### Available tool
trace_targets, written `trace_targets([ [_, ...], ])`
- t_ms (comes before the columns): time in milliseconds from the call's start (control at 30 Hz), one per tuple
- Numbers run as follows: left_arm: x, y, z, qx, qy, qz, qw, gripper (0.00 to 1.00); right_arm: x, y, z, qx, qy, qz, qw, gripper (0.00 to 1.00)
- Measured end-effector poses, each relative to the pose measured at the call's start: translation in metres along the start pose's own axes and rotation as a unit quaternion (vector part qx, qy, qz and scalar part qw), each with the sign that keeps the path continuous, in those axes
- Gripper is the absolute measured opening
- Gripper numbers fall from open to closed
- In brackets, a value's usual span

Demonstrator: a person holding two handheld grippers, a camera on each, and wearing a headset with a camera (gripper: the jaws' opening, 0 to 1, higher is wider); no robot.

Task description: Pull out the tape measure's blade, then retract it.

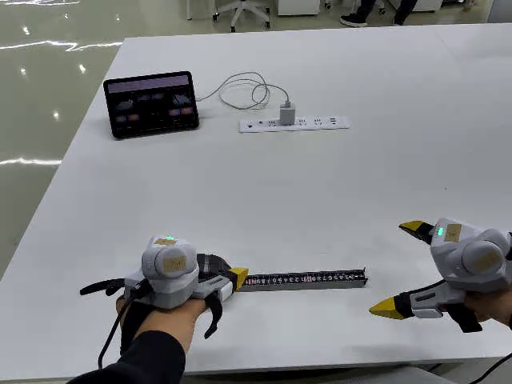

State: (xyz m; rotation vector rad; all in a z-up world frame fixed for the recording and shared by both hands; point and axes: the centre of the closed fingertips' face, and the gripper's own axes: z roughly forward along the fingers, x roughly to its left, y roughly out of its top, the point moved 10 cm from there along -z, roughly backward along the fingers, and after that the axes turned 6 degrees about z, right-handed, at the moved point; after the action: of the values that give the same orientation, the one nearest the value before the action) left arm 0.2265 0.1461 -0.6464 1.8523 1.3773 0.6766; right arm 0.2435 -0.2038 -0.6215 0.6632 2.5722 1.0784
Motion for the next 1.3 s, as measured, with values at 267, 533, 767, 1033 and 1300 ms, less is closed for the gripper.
trace_targets([
  [267, 0.003, -0.004, 0.006, 0.015, 0.001, 0.001, 0.9999, 0.67, 0.007, -0.004, 0.016, 0.008, 0.017, -0.004, 0.9998, 0.87],
  [533, 0.004, -0.006, 0.01, 0.022, 0.006, -0.02, 0.9995, 0.65, 0.008, -0.004, 0.026, 0.019, 0.026, -0.003, 0.9995, 0.84],
  [767, 0.004, -0.012, 0.016, 0.036, 0.016, -0.016, 0.9991, 0.65, 0.005, -0.001, 0.04, 0.045, 0.052, -0.047, 0.9965, 0.75],
  [1033, 0.003, -0.013, 0.016, 0.037, 0.015, 0.013, 0.9991, 0.64, -0.002, 0.001, 0.056, 0.094, 0.1, -0.086, 0.9868, 0.45],
  [1300, 0.006, -0.014, 0.017, 0.038, 0.009, -0.028, 0.9989, 0.65, -0.014, -0.002, 0.063, 0.136, 0.131, -0.072, 0.9794, 0.33],
])
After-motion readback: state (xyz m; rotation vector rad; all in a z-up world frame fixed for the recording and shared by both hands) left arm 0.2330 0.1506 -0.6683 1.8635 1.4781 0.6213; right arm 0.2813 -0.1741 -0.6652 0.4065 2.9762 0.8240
